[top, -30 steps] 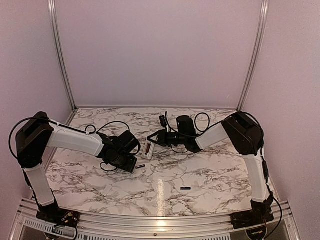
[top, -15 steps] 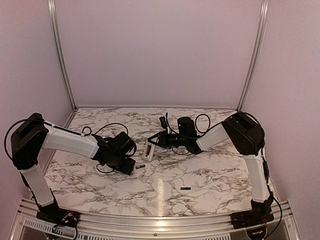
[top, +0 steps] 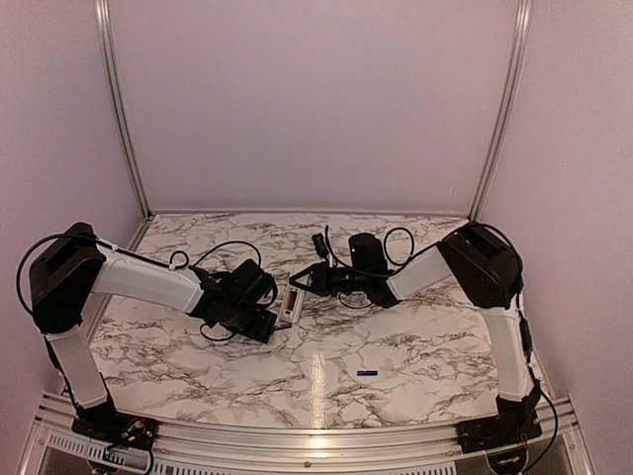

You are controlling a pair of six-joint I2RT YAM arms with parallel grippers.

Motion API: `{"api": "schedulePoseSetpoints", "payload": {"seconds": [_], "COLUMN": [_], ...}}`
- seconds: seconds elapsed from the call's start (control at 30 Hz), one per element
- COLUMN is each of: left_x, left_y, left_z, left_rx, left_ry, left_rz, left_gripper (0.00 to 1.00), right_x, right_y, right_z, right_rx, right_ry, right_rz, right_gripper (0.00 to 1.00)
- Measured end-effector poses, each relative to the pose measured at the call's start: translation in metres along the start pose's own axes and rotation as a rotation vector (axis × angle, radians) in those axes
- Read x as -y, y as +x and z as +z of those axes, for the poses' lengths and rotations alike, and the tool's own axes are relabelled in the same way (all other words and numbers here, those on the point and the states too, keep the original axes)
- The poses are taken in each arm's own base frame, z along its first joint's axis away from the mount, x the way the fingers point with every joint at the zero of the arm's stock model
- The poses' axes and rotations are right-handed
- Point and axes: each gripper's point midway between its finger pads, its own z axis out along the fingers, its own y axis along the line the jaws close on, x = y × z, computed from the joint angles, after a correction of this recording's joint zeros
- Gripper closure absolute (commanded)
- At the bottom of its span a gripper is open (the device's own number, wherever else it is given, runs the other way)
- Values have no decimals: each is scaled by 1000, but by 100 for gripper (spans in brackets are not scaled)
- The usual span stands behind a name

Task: Load the batteries into the remote control
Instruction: Adjust the battery at the center of the board, then pick up the battery from the center of the board.

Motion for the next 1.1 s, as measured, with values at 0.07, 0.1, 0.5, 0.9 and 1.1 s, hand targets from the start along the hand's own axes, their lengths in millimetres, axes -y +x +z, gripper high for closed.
{"api": "schedulePoseSetpoints", "payload": {"seconds": [0.07,0.1,0.5,0.9,1.1], "left_x": [-1,-2,-4,-6,7], "left_y": [-3,-4,-25,-29,-37], "left_z": [2,2,13,0,-18], "left_rx": [5,9,39,48,62], "left_ry": [-4,-8,-9,61,148], "left_rz": [-9,-13,-46,-153,-238], "left_gripper": [34,34,35,45,54], "right_x": [0,-1,-6,-10,-11], "right_y": [2,3,22,39,42], "right_z": [0,0,-14,-30,-31], "right_rx": [-3,-4,-16,-35,-45], "right_ry": [-4,-7,-8,5,-3], "right_rz": [2,3,38,72,70], "right_gripper": [100,100,100,100,100]}}
